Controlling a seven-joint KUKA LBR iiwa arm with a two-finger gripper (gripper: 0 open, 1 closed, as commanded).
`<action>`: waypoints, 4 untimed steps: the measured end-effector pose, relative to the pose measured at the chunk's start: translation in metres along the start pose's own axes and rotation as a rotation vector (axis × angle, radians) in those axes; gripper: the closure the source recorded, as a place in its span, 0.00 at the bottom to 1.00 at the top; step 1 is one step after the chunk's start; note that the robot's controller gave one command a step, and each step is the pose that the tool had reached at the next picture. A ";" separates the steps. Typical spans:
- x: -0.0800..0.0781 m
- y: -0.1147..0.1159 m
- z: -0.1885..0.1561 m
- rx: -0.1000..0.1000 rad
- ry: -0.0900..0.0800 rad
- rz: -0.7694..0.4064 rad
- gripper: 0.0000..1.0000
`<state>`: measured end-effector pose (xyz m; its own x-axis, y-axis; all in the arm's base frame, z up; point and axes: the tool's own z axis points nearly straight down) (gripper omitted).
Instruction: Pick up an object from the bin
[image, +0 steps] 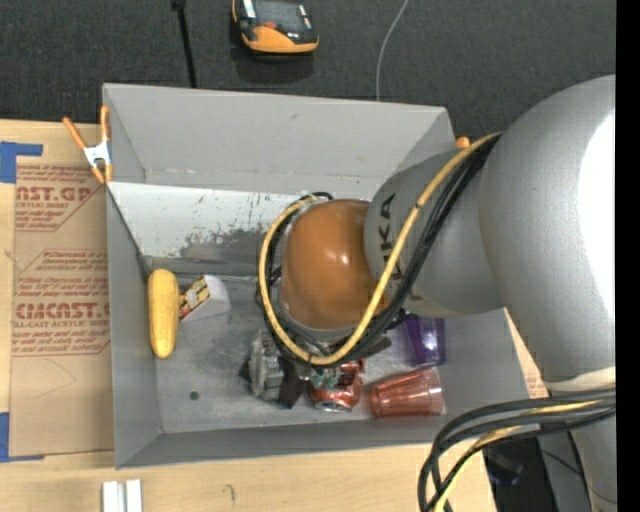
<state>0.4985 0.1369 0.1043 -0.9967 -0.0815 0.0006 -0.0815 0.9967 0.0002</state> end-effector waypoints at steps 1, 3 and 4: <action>0.000 0.000 0.000 -0.001 0.000 0.000 1.00; 0.012 0.014 -0.048 -0.001 0.000 0.007 0.00; 0.012 0.014 -0.048 -0.001 0.000 0.008 0.00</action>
Offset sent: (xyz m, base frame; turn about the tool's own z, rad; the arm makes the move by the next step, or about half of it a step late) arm 0.0075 0.0089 0.0432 0.0099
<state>0.4853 0.1499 0.1526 -0.9973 -0.0736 0.0004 -0.0736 0.9973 0.0013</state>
